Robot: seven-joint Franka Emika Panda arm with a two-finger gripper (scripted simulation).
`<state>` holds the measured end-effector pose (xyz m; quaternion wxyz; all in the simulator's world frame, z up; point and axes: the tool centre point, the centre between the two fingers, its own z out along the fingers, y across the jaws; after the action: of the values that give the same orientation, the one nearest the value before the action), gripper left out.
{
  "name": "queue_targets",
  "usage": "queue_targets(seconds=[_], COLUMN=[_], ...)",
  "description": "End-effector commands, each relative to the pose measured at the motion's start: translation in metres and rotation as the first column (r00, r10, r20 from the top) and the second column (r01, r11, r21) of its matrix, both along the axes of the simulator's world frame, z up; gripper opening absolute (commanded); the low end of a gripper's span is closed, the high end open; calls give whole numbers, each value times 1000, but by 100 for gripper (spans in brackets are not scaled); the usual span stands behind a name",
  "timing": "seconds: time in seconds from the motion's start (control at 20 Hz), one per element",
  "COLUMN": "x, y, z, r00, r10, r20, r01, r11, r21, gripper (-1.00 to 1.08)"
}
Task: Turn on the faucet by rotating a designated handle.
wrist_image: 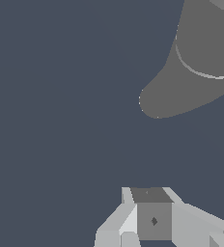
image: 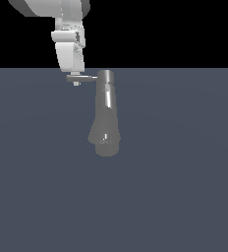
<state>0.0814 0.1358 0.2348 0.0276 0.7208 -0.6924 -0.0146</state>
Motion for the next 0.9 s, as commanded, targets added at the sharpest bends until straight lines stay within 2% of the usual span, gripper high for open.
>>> queue_targets(seconds=[0.0, 0.85], x=[0, -43], y=[0, -1], z=[0, 21], r00=[1000, 1000], r10=[-1, -1], r20=[-1, -1], r01=[1, 1], r11=[1000, 1000], r21=[1, 0], gripper=[-100, -100])
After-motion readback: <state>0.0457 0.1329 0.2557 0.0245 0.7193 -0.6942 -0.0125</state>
